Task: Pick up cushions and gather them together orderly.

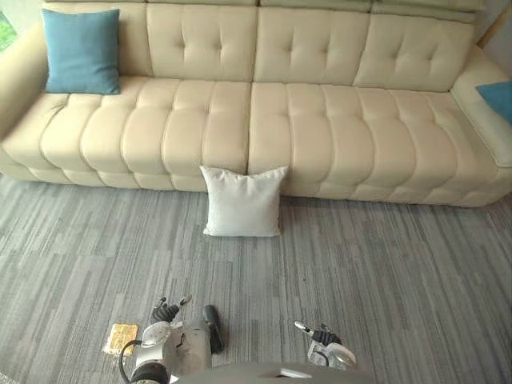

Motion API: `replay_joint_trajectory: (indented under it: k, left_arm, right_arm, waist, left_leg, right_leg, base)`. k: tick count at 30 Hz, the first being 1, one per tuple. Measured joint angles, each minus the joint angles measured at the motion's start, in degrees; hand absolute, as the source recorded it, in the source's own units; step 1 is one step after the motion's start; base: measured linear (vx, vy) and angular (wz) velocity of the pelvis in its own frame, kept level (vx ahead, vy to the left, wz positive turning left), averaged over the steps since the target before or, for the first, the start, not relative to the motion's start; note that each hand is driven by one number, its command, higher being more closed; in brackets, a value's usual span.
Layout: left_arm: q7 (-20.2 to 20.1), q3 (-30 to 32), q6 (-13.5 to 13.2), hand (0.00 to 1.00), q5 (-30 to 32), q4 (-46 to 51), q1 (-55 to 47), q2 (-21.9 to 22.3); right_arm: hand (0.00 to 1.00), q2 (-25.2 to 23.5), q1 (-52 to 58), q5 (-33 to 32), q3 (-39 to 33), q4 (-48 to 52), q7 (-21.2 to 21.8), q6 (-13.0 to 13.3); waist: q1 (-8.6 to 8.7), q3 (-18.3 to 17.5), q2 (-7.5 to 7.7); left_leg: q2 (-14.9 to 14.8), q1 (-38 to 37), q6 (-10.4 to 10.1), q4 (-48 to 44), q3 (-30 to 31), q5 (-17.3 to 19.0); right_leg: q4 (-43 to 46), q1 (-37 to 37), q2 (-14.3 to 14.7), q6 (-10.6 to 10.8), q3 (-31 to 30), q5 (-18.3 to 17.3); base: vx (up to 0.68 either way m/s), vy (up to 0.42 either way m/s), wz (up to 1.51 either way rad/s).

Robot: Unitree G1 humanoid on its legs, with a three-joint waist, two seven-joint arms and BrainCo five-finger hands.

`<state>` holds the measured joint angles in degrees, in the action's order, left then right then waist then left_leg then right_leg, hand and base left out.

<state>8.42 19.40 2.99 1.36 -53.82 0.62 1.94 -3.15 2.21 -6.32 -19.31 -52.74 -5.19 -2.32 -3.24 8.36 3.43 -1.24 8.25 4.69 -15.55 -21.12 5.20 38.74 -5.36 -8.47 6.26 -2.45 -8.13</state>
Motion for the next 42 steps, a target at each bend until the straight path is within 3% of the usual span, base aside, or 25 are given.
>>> replay_joint_trajectory:
  k: [1, 3, 6, 8, 9, 10, 11, 12, 13, 14, 15, 17, 19, 22, 24, 25, 28, 31, 32, 33, 34, 38, 42]
  left_arm:
    - [0.0, -0.4, 0.4, 0.0, 0.0, -1.2, 0.0, -0.5]
    - [0.0, -1.6, 0.5, 0.0, 0.0, -2.0, -0.2, -1.0]
    - [0.1, -1.4, 0.9, 0.0, -0.1, -2.0, -0.2, -1.2]
    - [0.0, -1.3, 1.0, 0.0, -0.1, -2.4, -0.3, -1.1]
    - [0.0, -0.3, 1.0, 0.0, 0.0, -2.8, -0.2, -0.7]
    - [0.0, -0.2, 1.0, 0.0, 0.0, -3.2, 0.1, -0.6]
    - [0.0, 0.3, 1.0, 0.0, 0.0, -3.4, 0.2, -0.2]
    - [-0.2, 1.0, 0.9, 0.0, 0.0, -3.5, 0.6, 0.8]
    - [-0.3, 1.1, 0.9, 0.0, 0.1, -3.6, 0.7, 1.2]
    - [-0.5, 1.4, 0.8, 0.0, 0.1, -3.6, 0.8, 1.5]
    - [-0.7, 1.5, 0.8, 0.0, 0.4, -3.7, 0.8, 1.8]
    - [-1.5, 0.3, 0.9, 0.0, 1.2, -6.0, 0.4, 3.3]
    - [-2.3, -1.0, 1.1, 0.0, 1.2, -5.9, 0.3, 3.3]
    - [-2.6, -0.8, 1.4, 0.0, 1.2, -4.6, 0.1, 3.3]
    - [-2.5, 0.4, 1.4, 0.0, 1.2, -2.9, 0.0, 3.2]
    - [-2.5, 0.6, 1.4, 0.0, 1.1, -2.8, -0.3, 3.1]
    - [-2.4, 0.7, 1.5, 0.0, 1.0, -2.2, -0.4, 3.1]
    - [-2.2, 0.7, 1.4, 0.0, 1.0, -1.8, -0.4, 3.1]
    - [-2.1, 0.7, 1.4, 0.0, 1.1, -1.8, -0.4, 3.1]
    - [-2.1, 0.6, 1.4, 0.0, 1.1, -2.0, -0.4, 3.3]
    - [-1.9, 0.8, 1.4, 0.0, 1.1, -2.4, -0.4, 3.0]
    - [-1.3, 0.9, 1.3, 0.0, 1.1, -2.1, -0.4, 1.8]
    - [-1.3, 1.5, 1.4, 0.0, 1.2, -3.5, -0.5, 1.4]
  right_arm:
    - [0.0, -0.2, -0.1, 0.0, 0.2, 0.3, 0.1, 0.4]
    - [0.0, -0.4, -0.1, 0.0, 0.9, 1.3, 0.1, 0.9]
    - [0.0, -0.4, -0.2, 0.0, 0.7, 2.6, 0.2, 1.0]
    - [0.0, -0.3, -0.2, 0.0, -0.1, 2.9, 0.2, 1.1]
    - [0.0, -0.1, -0.2, 0.0, -0.2, 2.3, 0.2, 1.3]
    - [0.0, 0.6, -0.2, 0.0, -0.6, 2.1, 0.2, 1.3]
    - [0.0, 0.9, -0.2, 0.0, -0.9, 2.0, 0.2, 1.3]
    - [0.0, 1.1, -0.3, 0.0, -1.3, 2.0, 0.2, 1.3]
    - [0.0, 1.4, 0.0, 0.0, -1.4, 1.7, 0.2, 1.3]
    - [0.0, 1.8, 0.5, 0.0, -1.7, 0.8, 0.2, 1.0]
    - [0.0, 2.2, 1.0, -0.9, -2.4, 0.5, 0.2, 0.9]
    - [0.0, 4.0, 1.3, -0.4, -2.0, 0.4, 0.2, 0.9]
    - [0.0, 4.2, 0.6, -0.1, -1.2, 0.1, 0.3, 0.9]
    - [0.0, 4.2, 1.0, 0.0, -1.0, 0.0, 0.2, 0.6]
    - [0.0, 4.2, 1.0, 0.0, -0.6, 0.0, 0.2, 0.6]
    - [0.0, 4.3, 1.0, 0.0, -0.6, -0.1, 0.2, 0.5]
    - [0.0, 4.3, 1.0, 0.0, -0.5, -0.7, 0.1, -0.2]
    - [0.0, 4.3, 1.2, -0.1, -0.5, -0.7, -0.1, -0.4]
    - [0.0, 4.3, 1.3, -0.1, -0.5, -0.7, -0.1, -0.4]
    - [0.0, 4.6, 1.6, -0.1, -0.2, -0.5, -0.2, -0.4]
    - [0.0, 4.7, 1.6, 0.0, 1.1, -0.6, -0.3, -0.4]
    - [0.0, 3.7, 1.7, -0.1, 1.2, -1.2, -0.2, -0.4]
    - [0.0, 3.8, 1.6, 0.0, 2.4, -2.2, -0.2, -0.2]
  waist:
    - [0.3, 0.0, -0.06]
    - [0.39, 0.4, -0.69]
    - [0.7, 0.3, -0.27]
    - [1.55, 0.3, -0.36]
    - [1.85, 0.4, -0.51]
    - [1.83, 0.5, -0.65]
    - [1.92, 0.4, -1.05]
    - [2.14, 0.4, -1.77]
    - [2.28, 0.4, -1.79]
    - [2.5, 0.4, -1.71]
    - [2.77, 0.2, -1.56]
    - [3.77, -0.4, -4.33]
    - [4.08, -0.4, -5.37]
    - [4.02, -0.8, -5.98]
    - [3.66, -0.7, -6.1]
    - [3.53, -0.7, -6.13]
    - [3.2, -0.1, -5.43]
    - [2.88, -0.1, -5.32]
    - [2.92, -0.1, -5.33]
    - [3.06, -0.2, -5.88]
    - [2.95, -0.3, -6.3]
    - [2.72, -0.8, -3.24]
    - [3.21, -1.6, -3.07]
  left_leg:
    - [0.7, -3.0, -0.2, 0.7, 0.0, 0.9]
    - [1.0, -7.0, -0.7, 2.2, -0.3, 1.7]
    - [1.4, -13.1, -0.9, 7.0, 0.1, 3.6]
    - [0.9, -15.4, -1.7, 7.7, 0.6, 5.0]
    - [0.3, -17.6, -2.1, 8.5, 0.9, 5.7]
    - [0.0, -18.6, -2.6, 8.8, 1.0, 6.2]
    - [-0.7, -19.2, -3.5, 8.8, 1.3, 6.9]
    - [-1.9, -20.0, -5.1, 8.9, 2.2, 8.1]
    - [-2.0, -20.6, -5.7, 9.2, 2.8, 8.7]
    - [-1.9, -21.8, -6.5, 9.9, 3.9, 9.2]
    - [-2.1, -23.5, -7.2, 10.1, 5.2, 10.3]
    - [-4.7, -25.6, -7.2, 9.0, 8.4, 11.1]
    - [-6.6, -23.7, -8.3, 1.4, 11.5, 10.5]
    - [-8.0, -17.0, -14.1, -16.5, 15.2, 7.1]
    - [-9.4, -10.5, -15.4, -31.6, 13.2, 6.3]
    - [-10.1, -10.0, -15.2, -33.1, 12.2, 6.4]
    - [-12.4, -8.2, -10.7, -31.9, 6.8, 9.0]
    - [-12.3, -5.9, -9.0, -19.9, 4.9, 10.2]
    - [-12.2, -5.5, -8.9, -15.7, 4.9, 9.5]
    - [-12.2, -5.0, -8.0, -9.4, 5.2, 3.7]
    - [-10.7, -5.3, -11.2, -7.2, 6.8, 4.3]
    - [-7.3, -5.7, -10.4, -3.8, 5.1, 4.5]
    - [-5.5, -7.6, -9.4, -0.3, 3.4, 3.6]
  right_leg:
    - [10.2, 3.9, -0.4, 1.0, -0.5, 0.6]
    - [20.1, 10.3, -0.9, 1.0, 0.3, 0.5]
    - [24.1, 19.8, -1.4, -0.5, 3.5, -1.5]
    - [19.0, 22.2, -0.7, -1.2, 6.2, -3.8]
    - [10.6, 22.6, 0.4, -3.1, 9.0, -5.4]
    - [6.1, 22.8, 1.1, -3.6, 10.2, -5.5]
    - [0.0, 23.2, 2.6, -4.3, 11.0, -5.1]
    - [-11.1, 23.3, 4.9, -4.6, 10.4, -2.3]
    - [-14.9, 23.0, 5.2, -4.6, 9.8, -0.9]
    - [-18.2, 22.7, 5.5, -4.6, 8.3, 1.0]
    - [-17.4, 21.8, 5.7, -5.9, 7.9, 5.2]
    - [-12.6, 21.2, 6.6, -7.8, 11.1, 1.3]
    - [-11.5, 18.9, 7.1, -9.0, 13.7, -1.3]
    - [-15.7, 13.0, 8.3, -9.8, 15.5, -2.8]
    - [-19.4, 9.0, 9.5, -10.2, 15.3, -3.0]
    - [-20.0, 8.0, 9.7, -10.4, 15.0, -3.1]
    - [-22.8, 3.1, 9.5, -10.5, 13.2, -3.2]
    - [-23.2, 1.3, 7.3, -9.5, 10.7, -3.1]
    - [-22.9, 1.3, 6.7, -8.2, 10.3, -3.4]
    - [-21.8, 1.8, 6.7, -6.5, 9.4, -4.2]
    - [-19.8, 3.1, 6.4, -4.6, 7.6, -5.6]
    - [-20.5, 5.3, 3.0, -2.8, 5.9, -4.8]
    - [-23.5, 4.9, 1.9, -1.5, 4.5, -2.8]
  base:
    - [0.39, 0.222, 0.05]
    - [0.27, 0.125, 0.02]
    - [0.23, 0.028, -0.05]
    - [0.21, -0.106, 0.07]
    - [0.21, -0.146, 0.08]
    - [0.27, -0.177, 0.06]
    - [0.32, -0.193, 0.15]
    - [0.34, -0.2, 0.27]
    - [0.43, -0.231, 0.43]
    - [0.52, -0.272, 0.48]
    - [0.65, -0.339, 0.63]
    - [0.53, -0.264, 0.63]
    - [0.51, -0.264, 0.53]
    - [0.44, -0.193, 0.44]
    - [0.32, -0.091, -0.05]
    - [0.3, -0.036, -0.23]
    - [0.2, 0.051, -0.3]
    - [0.14, 0.171, -0.39]
    - [0.09, 0.243, -0.27]
    - [0.09, 0.299, -0.3]
    - [0.06, 0.258, -0.19]
    - [0.0, 0.22, -0.08]
    - [-0.03, 0.11, -0.19]
